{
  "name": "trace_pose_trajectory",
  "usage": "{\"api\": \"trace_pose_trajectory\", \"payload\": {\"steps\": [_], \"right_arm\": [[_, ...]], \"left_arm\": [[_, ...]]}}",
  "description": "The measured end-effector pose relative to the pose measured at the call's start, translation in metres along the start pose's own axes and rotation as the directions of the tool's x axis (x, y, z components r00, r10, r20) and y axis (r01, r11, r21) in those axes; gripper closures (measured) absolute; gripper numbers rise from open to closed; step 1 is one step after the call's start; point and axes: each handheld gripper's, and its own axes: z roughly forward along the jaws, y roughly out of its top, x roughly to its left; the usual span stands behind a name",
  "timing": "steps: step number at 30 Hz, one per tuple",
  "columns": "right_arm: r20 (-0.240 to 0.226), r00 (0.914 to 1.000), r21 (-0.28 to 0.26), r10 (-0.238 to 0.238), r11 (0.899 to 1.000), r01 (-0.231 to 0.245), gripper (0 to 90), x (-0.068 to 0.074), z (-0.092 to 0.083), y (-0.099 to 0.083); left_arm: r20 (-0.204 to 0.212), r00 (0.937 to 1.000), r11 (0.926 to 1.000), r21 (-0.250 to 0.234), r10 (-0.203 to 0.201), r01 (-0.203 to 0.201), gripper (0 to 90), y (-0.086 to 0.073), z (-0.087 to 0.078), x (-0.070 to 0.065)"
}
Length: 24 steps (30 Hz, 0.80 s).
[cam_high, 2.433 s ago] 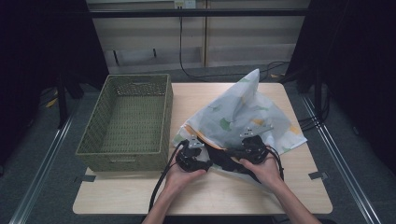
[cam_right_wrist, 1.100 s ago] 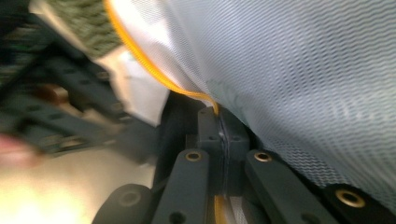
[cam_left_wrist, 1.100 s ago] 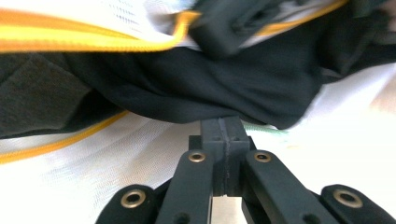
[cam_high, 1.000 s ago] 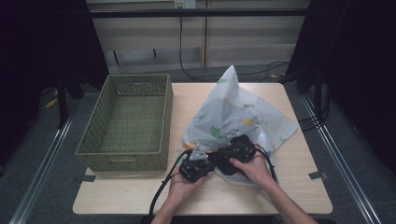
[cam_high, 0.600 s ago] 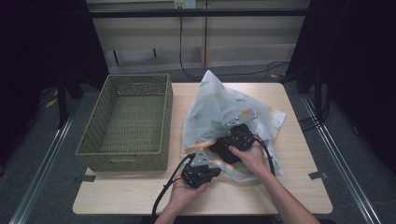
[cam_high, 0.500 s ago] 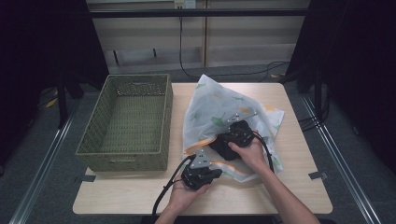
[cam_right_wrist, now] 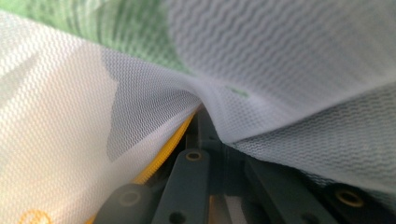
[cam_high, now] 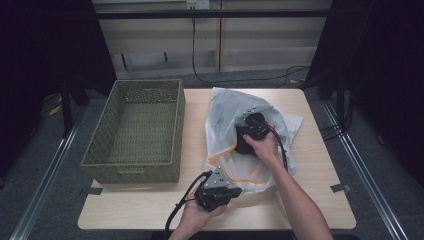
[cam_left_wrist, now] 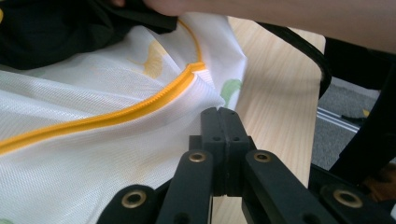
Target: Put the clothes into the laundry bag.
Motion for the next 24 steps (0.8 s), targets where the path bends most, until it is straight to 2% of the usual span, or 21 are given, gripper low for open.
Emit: {"api": "trace_pose_trajectory", "payload": {"steps": [1, 3, 4, 7, 8, 10, 11, 13, 14, 16, 18, 21, 22, 24], "right_arm": [[-0.005, 1.0, 0.004, 0.006, 1.0, -0.006, 90.0, -0.003, 0.001, 0.0], [0.019, 0.9997, 0.006, 0.013, 1.0, -0.013, 90.0, -0.006, 0.002, 0.001], [0.017, 0.9996, 0.001, 0.024, 1.0, -0.024, 90.0, -0.007, 0.002, 0.0], [-0.009, 0.9998, 0.0, 0.017, 1.0, -0.017, 90.0, -0.003, -0.001, -0.004], [-0.036, 0.9993, -0.002, -0.001, 1.0, 0.001, 90.0, 0.002, -0.007, -0.009], [-0.051, 0.9987, -0.004, -0.007, 1.0, 0.007, 90.0, 0.005, -0.011, -0.011], [-0.059, 0.9981, -0.008, -0.016, 1.0, 0.016, 90.0, 0.007, -0.015, -0.014], [-0.078, 0.9968, -0.022, -0.019, 1.0, 0.017, 90.0, 0.007, -0.024, -0.018], [-0.085, 0.9963, -0.031, -0.016, 0.999, 0.014, 90.0, 0.007, -0.03, -0.019], [-0.108, 0.994, -0.039, -0.02, 0.999, 0.015, 90.0, 0.004, -0.041, -0.022], [-0.135, 0.9907, -0.042, -0.02, 0.999, 0.014, 90.0, 0.003, -0.054, -0.025], [-0.169, 0.985, -0.064, -0.034, 0.998, 0.023, 90.0, 0.003, -0.074, -0.032], [-0.183, 0.9825, -0.072, -0.037, 0.997, 0.024, 90.0, 0.003, -0.084, -0.038], [-0.192, 0.9804, -0.074, -0.041, 0.997, 0.028, 90.0, 0.004, -0.091, -0.043]], "left_arm": [[0.015, 0.9999, 1.0, -0.003, -0.008, 0.008, 90.0, -0.001, 0.001, 0.001], [0.025, 0.999, 0.9993, -0.01, -0.037, 0.037, 90.0, -0.002, 0.003, 0.003], [0.024, 0.9994, 0.9996, 0.007, -0.026, 0.025, 90.0, -0.001, 0.004, 0.003], [0.012, 0.9998, 0.9996, 0.023, -0.018, 0.018, 90.0, -0.002, 0.009, 0.004], [0.024, 0.9992, 0.9995, 0.006, -0.033, 0.032, 90.0, -0.003, 0.011, 0.005], [0.033, 0.9986, 0.9989, 0.022, -0.042, 0.041, 90.0, -0.003, 0.017, 0.005], [0.043, 0.9979, 0.9986, 0.02, -0.05, 0.049, 90.0, -0.003, 0.02, 0.004], [0.049, 0.9979, 0.9987, 0.032, -0.042, 0.04, 90.0, -0.001, 0.026, 0.0], [0.044, 0.9988, 0.9988, 0.046, -0.022, 0.02, 90.0, 0.0, 0.029, -0.002], [0.046, 0.9986, 0.9981, 0.057, -0.026, 0.023, 90.0, 0.001, 0.036, -0.004], [0.031, 0.9992, 0.9977, 0.065, -0.023, 0.021, 89.8, 0.0, 0.039, -0.003], [0.025, 0.999, 0.9978, 0.056, -0.038, 0.036, 81.9, -0.003, 0.036, 0.0], [0.02, 0.999, 0.9978, 0.054, -0.04, 0.039, 72.0, -0.002, 0.035, 0.0], [0.024, 0.9992, 0.9989, 0.034, -0.033, 0.032, 71.8, -0.001, 0.026, 0.002]]}}
